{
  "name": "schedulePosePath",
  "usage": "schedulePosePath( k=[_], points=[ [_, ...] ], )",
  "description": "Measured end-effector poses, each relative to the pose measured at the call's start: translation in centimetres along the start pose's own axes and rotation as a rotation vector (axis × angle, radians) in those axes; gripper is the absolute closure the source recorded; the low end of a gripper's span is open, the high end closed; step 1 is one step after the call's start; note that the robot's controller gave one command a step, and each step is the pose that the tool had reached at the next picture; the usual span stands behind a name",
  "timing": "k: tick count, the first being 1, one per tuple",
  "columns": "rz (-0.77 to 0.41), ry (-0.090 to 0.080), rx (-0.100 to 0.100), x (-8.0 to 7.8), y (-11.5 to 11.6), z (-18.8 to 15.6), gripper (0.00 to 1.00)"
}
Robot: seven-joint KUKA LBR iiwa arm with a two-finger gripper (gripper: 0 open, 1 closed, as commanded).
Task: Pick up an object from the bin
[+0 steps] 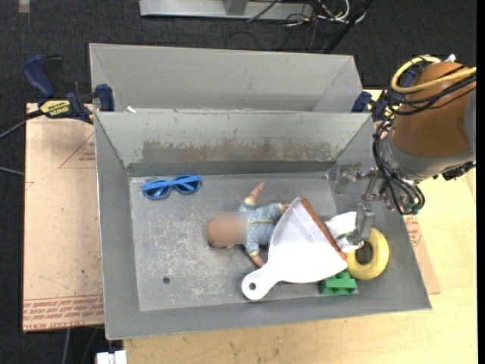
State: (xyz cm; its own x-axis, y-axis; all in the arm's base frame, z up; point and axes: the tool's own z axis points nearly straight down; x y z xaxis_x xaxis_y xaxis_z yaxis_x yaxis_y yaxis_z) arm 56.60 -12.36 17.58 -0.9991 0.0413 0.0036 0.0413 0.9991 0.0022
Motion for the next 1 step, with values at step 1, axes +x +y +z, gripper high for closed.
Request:
schedulePosePath(
  k=[1],
  points=[
    [0.304, -0.012, 0.000, -0.52, -0.18, 0.14, 0.00]
  ],
)
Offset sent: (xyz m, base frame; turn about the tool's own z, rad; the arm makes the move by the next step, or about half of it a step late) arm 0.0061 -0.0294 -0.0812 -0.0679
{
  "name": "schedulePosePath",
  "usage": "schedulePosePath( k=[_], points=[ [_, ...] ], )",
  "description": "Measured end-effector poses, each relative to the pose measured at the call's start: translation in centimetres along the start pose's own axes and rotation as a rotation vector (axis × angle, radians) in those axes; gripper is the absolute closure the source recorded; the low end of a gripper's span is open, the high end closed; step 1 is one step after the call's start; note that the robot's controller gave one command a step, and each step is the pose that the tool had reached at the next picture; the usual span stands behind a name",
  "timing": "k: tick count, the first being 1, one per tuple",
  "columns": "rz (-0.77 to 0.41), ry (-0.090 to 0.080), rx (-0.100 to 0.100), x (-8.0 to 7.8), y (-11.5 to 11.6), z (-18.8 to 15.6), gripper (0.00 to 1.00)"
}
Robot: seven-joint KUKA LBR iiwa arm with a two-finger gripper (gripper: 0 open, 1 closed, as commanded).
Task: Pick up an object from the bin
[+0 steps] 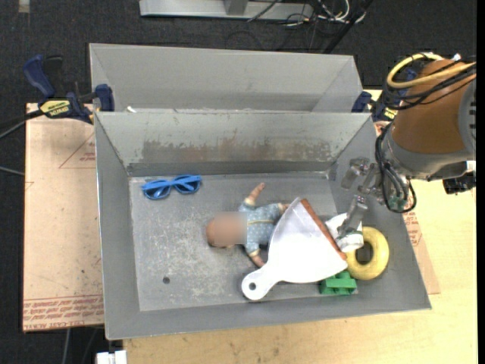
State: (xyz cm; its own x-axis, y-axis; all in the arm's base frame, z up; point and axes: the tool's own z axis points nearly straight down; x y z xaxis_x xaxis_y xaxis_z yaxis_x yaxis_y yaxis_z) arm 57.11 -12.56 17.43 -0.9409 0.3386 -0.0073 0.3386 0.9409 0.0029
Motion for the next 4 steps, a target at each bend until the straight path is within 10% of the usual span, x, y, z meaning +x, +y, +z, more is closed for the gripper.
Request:
schedulePosePath(
  k=[2, 3, 4],
  points=[
    [-0.304, 0.004, 0.000, -1.0, -0.8, 5.5, 0.00],
    [-0.171, 0.000, 0.000, -2.2, -0.4, 7.9, 0.00],
    [-0.431, 0.012, -0.018, -3.5, -0.4, 10.0, 1.00]
  ],
)
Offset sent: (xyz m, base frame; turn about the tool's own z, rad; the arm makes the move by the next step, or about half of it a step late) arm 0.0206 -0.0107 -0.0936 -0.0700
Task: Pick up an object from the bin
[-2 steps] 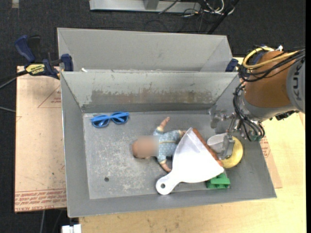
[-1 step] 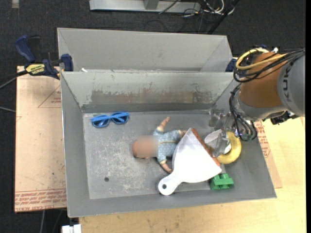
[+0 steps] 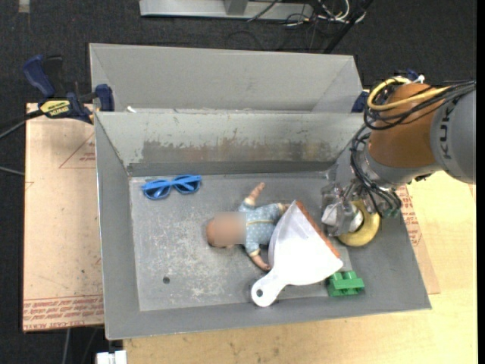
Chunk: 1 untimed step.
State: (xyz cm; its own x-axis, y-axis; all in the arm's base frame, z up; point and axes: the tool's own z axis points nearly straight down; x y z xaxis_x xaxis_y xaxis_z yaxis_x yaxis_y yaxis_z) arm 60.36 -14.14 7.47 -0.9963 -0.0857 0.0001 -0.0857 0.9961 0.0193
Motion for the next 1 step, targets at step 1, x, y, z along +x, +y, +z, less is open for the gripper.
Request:
schedulePosePath(
  k=[1],
  points=[
    [-0.001, 0.000, 0.000, 0.00, 0.01, 0.00, 1.00]
  ],
)
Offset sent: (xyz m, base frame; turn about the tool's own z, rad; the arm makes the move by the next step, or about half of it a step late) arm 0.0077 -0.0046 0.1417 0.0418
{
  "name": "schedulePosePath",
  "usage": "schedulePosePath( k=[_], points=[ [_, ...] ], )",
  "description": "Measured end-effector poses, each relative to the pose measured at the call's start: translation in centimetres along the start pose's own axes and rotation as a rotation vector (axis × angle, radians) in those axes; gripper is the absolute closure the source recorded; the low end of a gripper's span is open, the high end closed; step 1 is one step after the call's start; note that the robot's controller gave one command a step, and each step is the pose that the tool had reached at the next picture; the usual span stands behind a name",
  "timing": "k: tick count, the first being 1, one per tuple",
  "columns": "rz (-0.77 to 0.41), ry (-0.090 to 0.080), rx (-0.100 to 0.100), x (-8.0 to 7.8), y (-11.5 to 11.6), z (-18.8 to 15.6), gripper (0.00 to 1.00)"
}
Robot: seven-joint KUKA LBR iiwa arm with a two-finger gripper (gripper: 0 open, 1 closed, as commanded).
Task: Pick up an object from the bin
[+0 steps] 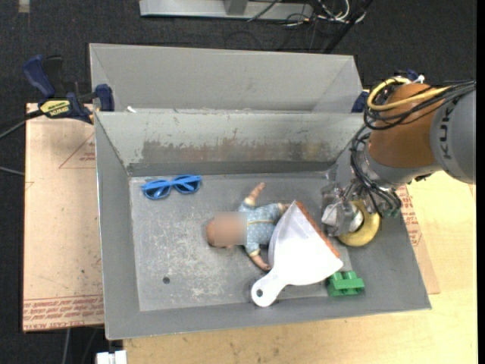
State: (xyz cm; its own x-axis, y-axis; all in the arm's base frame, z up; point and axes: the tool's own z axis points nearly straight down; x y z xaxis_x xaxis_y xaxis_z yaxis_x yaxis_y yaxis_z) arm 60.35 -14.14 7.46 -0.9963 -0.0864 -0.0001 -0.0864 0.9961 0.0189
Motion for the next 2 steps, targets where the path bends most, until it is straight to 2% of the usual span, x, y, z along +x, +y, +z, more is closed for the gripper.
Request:
schedulePosePath(
  k=[1, 2],
  points=[
    [0.012, 0.001, 0.008, 0.0, -0.4, -4.6, 1.00],
    [0.056, -0.015, 0.010, 0.3, -0.7, -6.5, 1.00]
  ],
)
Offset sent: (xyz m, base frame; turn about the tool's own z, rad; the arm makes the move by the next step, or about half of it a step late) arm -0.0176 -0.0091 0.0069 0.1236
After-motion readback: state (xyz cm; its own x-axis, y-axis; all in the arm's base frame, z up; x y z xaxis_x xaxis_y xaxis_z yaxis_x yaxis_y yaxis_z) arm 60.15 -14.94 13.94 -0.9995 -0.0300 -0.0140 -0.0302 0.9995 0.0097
